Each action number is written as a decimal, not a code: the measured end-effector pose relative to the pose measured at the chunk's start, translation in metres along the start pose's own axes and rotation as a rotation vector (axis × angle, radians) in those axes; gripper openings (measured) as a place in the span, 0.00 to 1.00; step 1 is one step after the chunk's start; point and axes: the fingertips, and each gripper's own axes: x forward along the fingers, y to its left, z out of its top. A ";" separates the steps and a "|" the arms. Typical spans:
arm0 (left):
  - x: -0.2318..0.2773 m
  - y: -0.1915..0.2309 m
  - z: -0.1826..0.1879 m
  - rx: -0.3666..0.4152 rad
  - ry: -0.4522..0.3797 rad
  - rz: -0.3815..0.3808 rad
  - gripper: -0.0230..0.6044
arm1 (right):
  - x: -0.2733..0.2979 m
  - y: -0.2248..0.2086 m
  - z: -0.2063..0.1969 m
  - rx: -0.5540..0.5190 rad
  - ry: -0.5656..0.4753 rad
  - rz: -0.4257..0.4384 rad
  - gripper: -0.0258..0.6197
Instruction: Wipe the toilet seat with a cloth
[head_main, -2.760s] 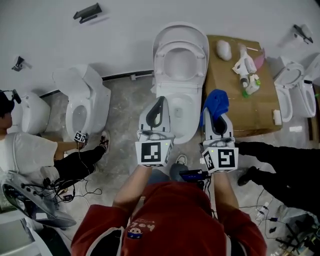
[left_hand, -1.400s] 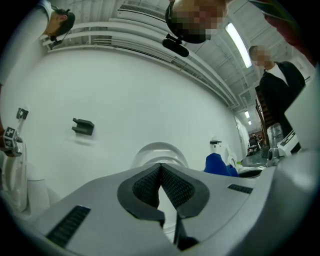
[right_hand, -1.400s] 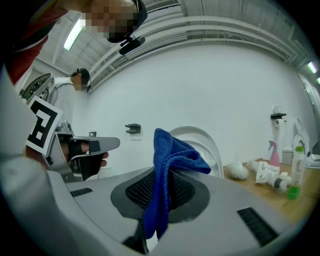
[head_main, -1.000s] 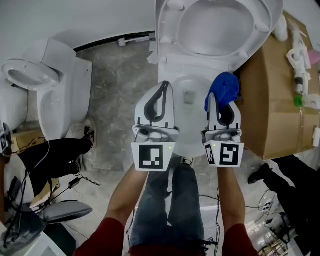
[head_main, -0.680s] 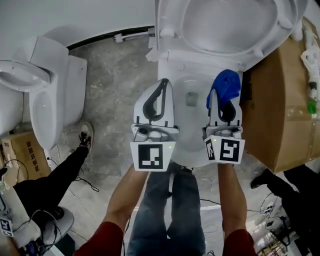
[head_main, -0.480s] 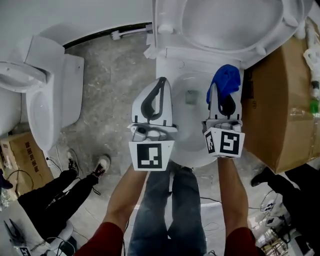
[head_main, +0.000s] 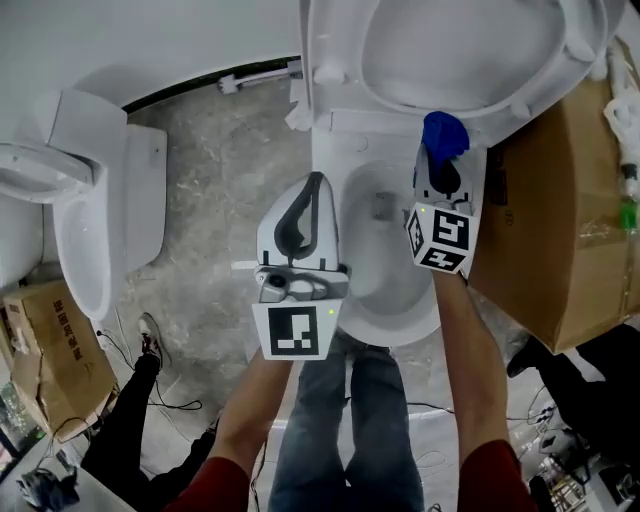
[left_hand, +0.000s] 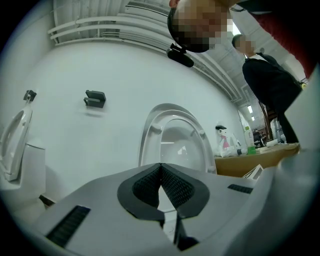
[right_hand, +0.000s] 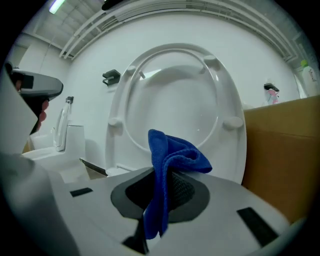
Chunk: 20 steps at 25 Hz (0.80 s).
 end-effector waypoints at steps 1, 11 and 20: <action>0.000 0.002 0.000 0.002 -0.001 0.002 0.06 | 0.004 0.000 -0.002 0.002 0.009 -0.002 0.13; 0.002 0.023 0.000 0.002 -0.010 0.026 0.06 | 0.036 0.014 -0.016 0.083 0.067 0.002 0.13; -0.011 0.061 0.001 0.001 -0.001 0.072 0.06 | 0.060 0.079 -0.013 0.096 0.095 0.089 0.13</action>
